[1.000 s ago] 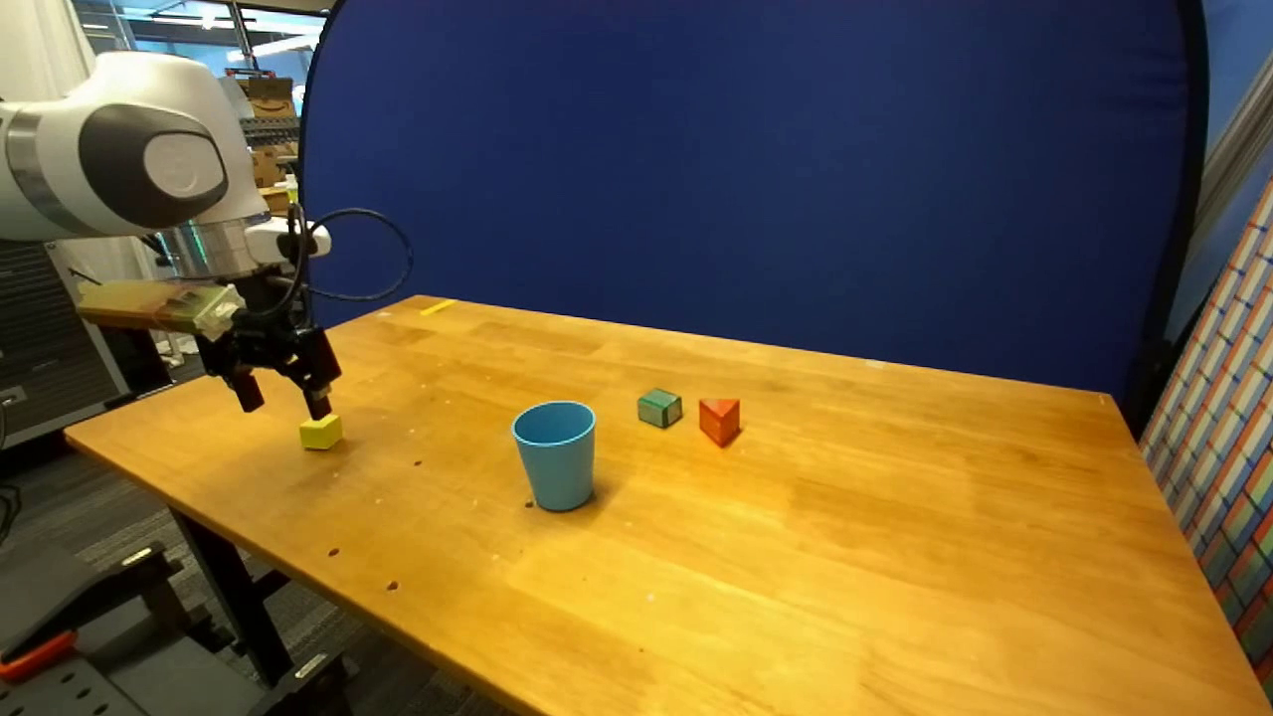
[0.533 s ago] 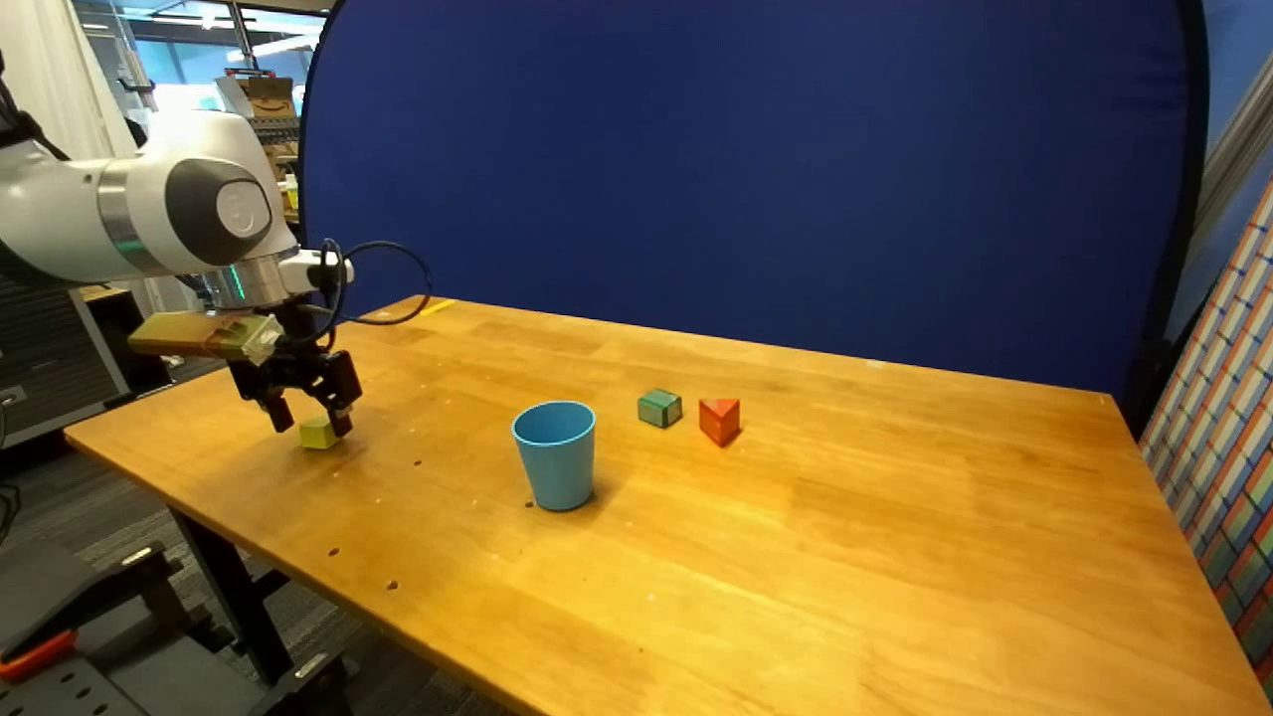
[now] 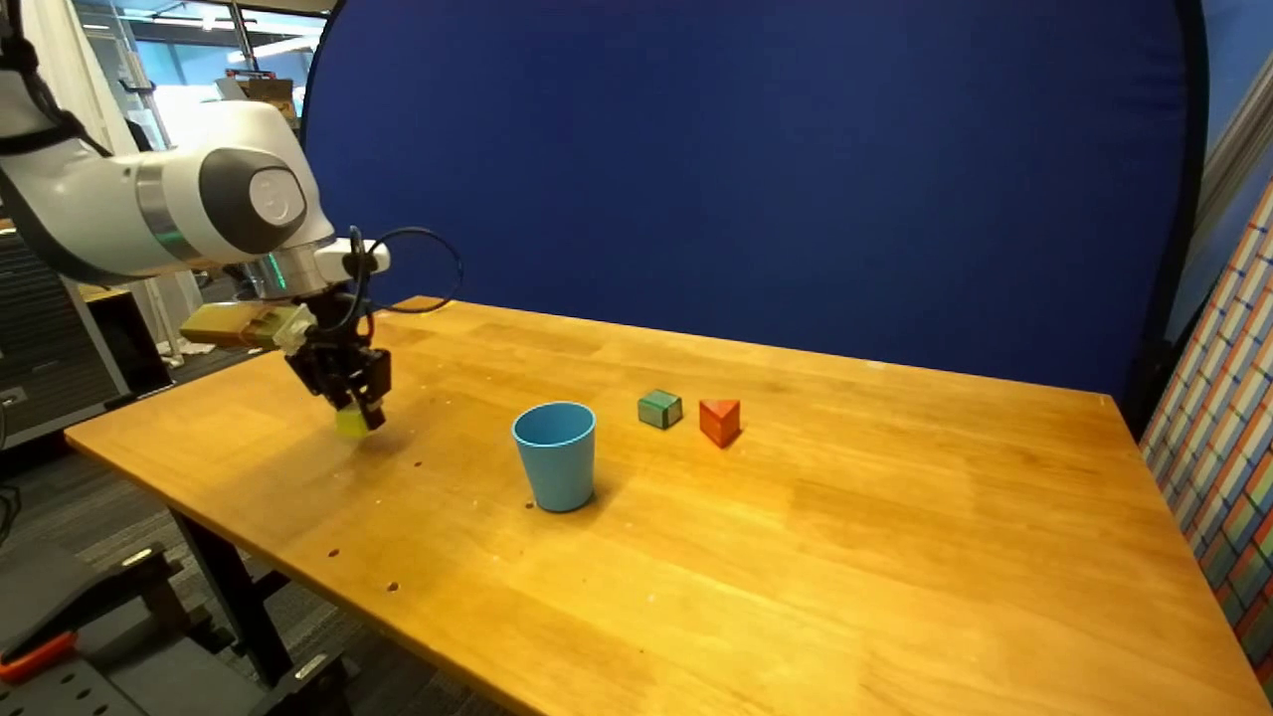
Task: Put the yellow block in the blue cup
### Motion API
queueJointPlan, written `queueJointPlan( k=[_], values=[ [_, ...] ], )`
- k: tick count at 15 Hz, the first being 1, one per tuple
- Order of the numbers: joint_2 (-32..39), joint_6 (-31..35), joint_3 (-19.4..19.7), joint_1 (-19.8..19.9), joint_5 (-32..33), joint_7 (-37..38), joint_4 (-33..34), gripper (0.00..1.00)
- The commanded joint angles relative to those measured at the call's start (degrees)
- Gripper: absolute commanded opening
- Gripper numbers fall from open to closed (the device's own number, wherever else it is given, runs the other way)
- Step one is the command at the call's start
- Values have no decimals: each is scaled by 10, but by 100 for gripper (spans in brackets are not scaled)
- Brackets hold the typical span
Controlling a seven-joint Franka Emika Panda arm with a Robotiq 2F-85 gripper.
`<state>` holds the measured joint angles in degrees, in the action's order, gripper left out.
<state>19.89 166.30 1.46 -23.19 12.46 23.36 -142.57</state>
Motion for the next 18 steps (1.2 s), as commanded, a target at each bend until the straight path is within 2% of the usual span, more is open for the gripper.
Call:
queueJointPlan(
  k=[1, 3, 4, 7, 11, 12, 15, 16, 17, 18],
  values=[
    [-122, -25, 107, -32, 66, 73, -43, 16],
    [-171, -45, 173, -41, 146, 128, -37, 16],
    [-195, -56, 196, -32, 191, 155, -33, 16],
    [-245, -95, 235, 3, 294, 241, -19, 16],
    [-268, -121, 258, 48, 367, 314, -15, 16],
    [-258, -113, 166, 151, 352, 309, -18, 16],
    [-234, -108, 123, 215, 350, 319, -25, 16],
    [-226, -108, 160, 180, 355, 328, -30, 16],
    [-216, -105, 154, 192, 354, 333, -35, 16],
    [-207, -101, 111, 236, 339, 326, -41, 16]
  ],
)
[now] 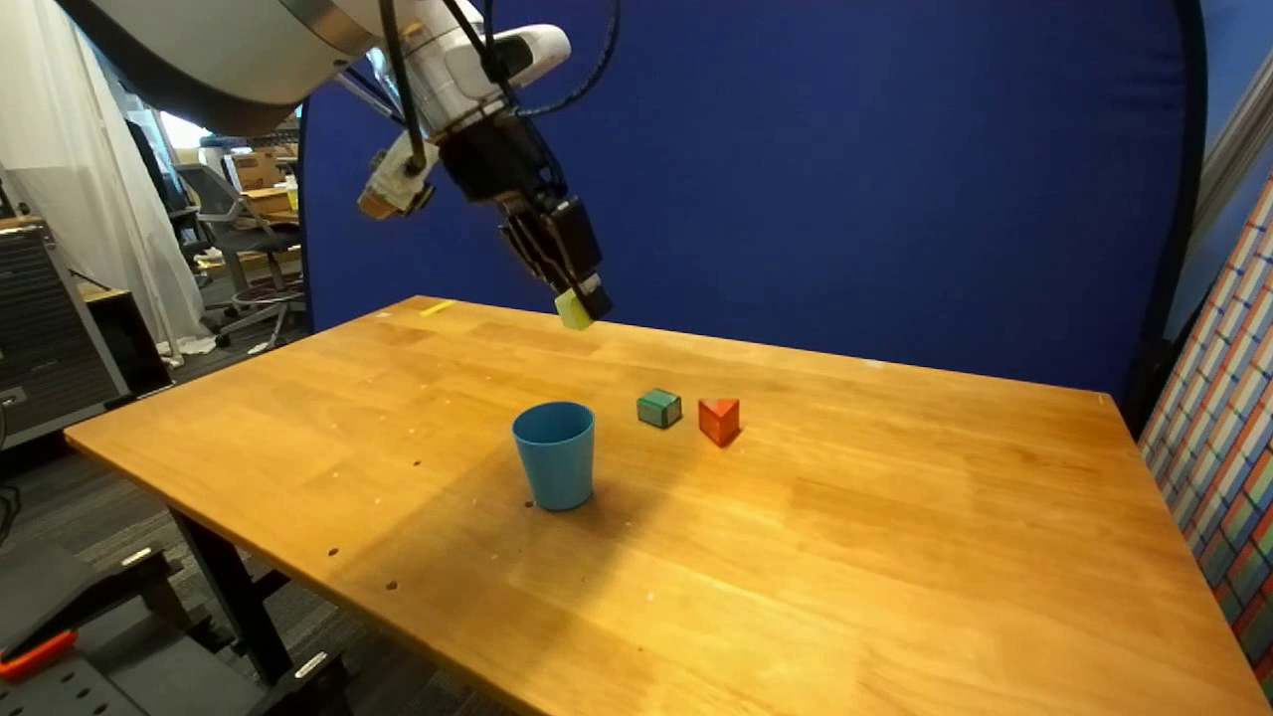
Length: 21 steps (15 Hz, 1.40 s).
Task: Put the yellow block in the blue cup
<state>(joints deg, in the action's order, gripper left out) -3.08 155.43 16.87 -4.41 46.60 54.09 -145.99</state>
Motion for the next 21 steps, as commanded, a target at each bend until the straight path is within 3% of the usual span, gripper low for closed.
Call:
queueJointPlan(
  k=[1, 2, 3, 4, 13, 14, 15, 17, 21],
  values=[
    [32, 7, -6, 11, 4, 28, -13, 16],
    [42, 8, -11, 16, 3, 32, -19, 16],
    [51, 9, -46, 51, -2, 31, -23, 16],
    [61, 11, -16, 21, -1, 36, -26, 16],
    [114, 28, -31, 16, -11, 34, -11, 16],
    [115, 29, -35, 16, -18, 30, -8, 20],
    [116, 30, -39, 16, -21, 29, -6, 64],
    [115, 31, -48, 18, -36, 18, -3, 69],
    [94, 42, -85, 38, -135, -61, -17, 99]
  ],
)
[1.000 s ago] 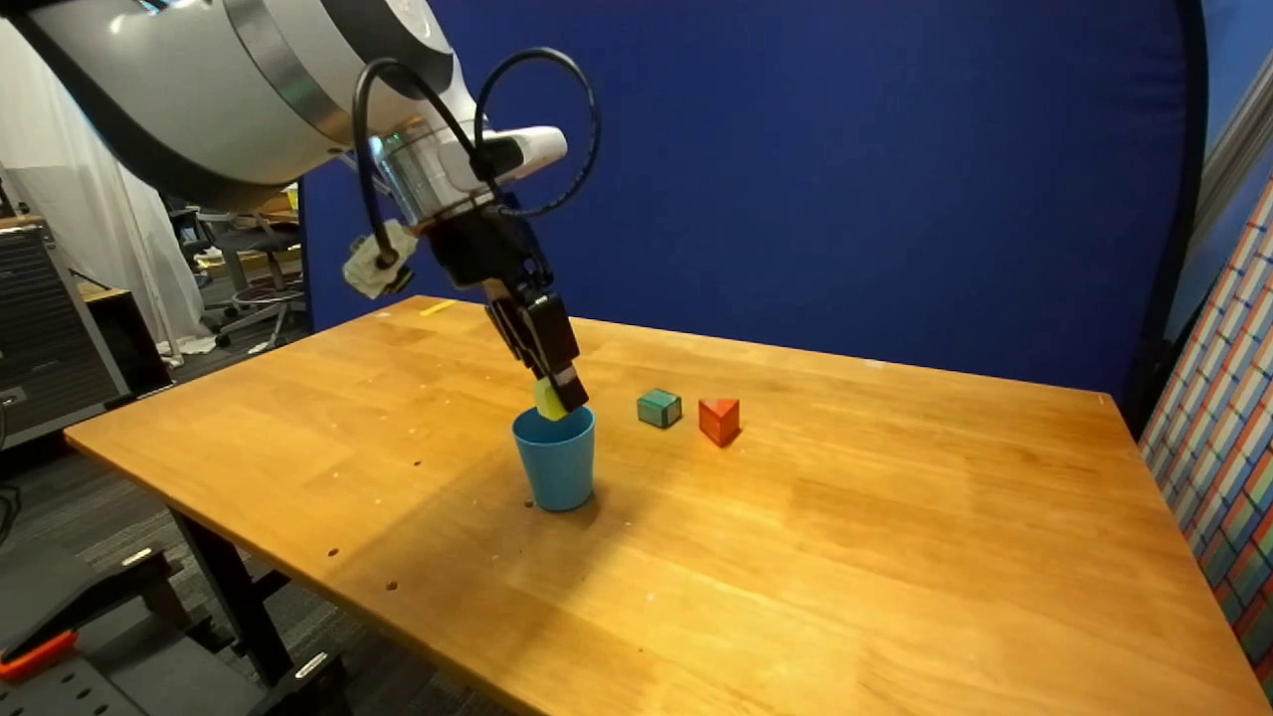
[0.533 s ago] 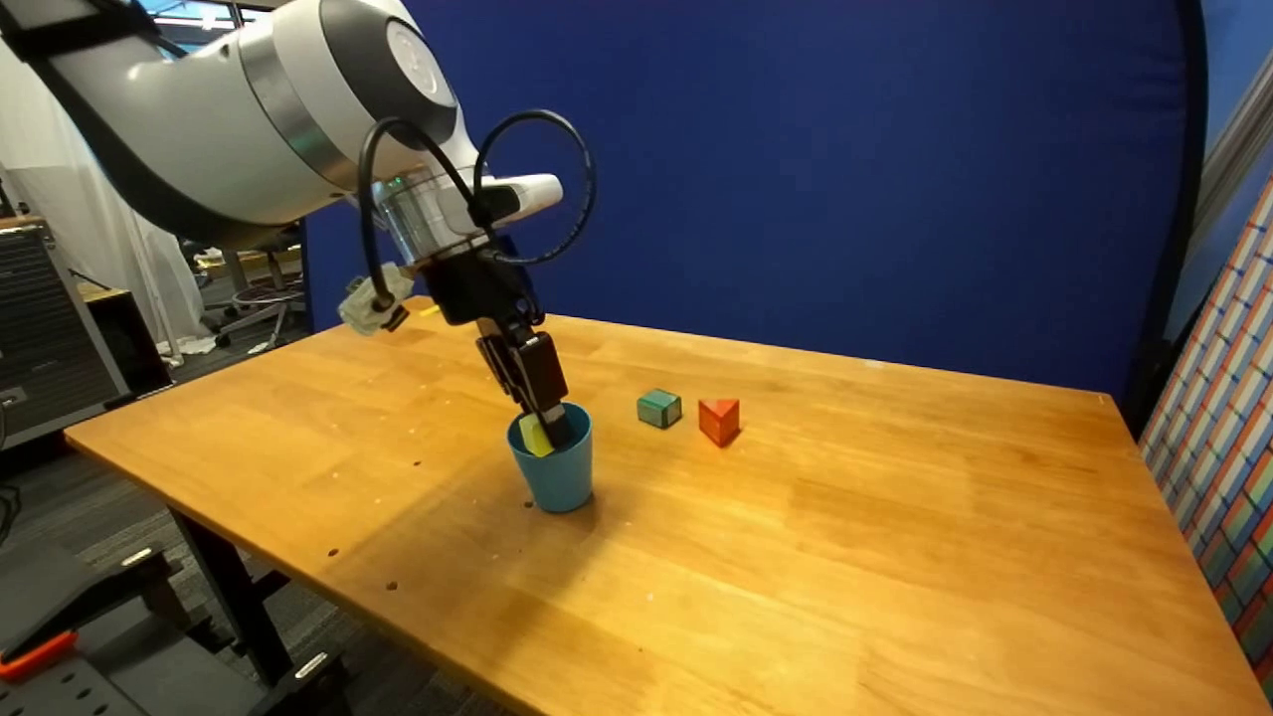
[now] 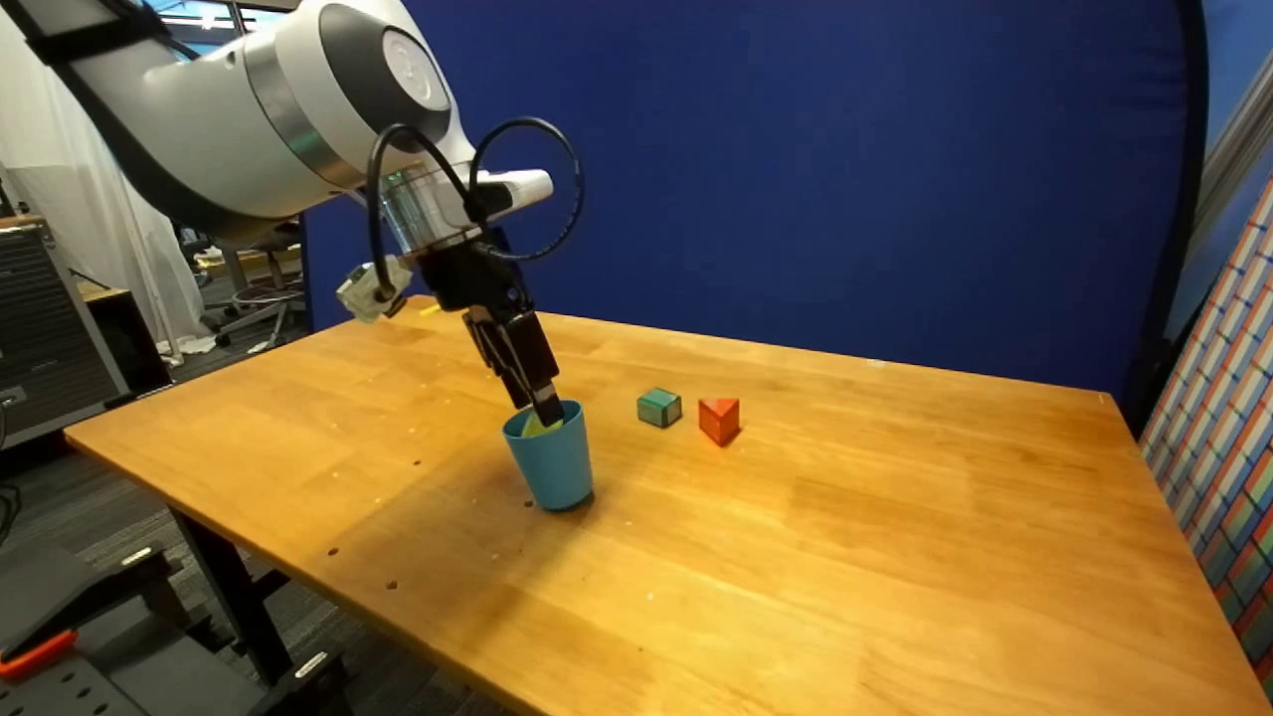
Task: Put the yellow block in the blue cup
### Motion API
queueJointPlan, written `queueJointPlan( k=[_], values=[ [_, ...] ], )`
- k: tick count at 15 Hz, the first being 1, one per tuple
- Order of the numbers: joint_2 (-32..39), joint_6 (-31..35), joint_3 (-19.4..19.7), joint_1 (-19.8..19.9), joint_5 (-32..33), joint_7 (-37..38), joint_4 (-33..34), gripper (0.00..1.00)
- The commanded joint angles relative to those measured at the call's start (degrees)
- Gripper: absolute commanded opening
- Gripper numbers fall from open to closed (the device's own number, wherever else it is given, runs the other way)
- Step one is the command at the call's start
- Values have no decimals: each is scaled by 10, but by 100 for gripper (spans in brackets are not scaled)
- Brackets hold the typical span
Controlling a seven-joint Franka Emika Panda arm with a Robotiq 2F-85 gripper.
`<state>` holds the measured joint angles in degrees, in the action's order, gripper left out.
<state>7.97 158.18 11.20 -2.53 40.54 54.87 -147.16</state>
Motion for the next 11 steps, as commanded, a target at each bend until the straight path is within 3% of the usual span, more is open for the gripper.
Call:
queueJointPlan(
  k=[1, 3, 4, 6, 11],
  values=[
    [-28, 14, -37, 21, -116, -105, -11, 100],
    [-45, 7, -53, 22, -203, -175, -16, 100],
    [-11, 6, -32, 5, -148, -116, -1, 100],
    [-22, 5, -42, 7, -187, -152, -3, 100],
    [-26, 5, -44, 10, -190, -157, -5, 100]
  ],
)
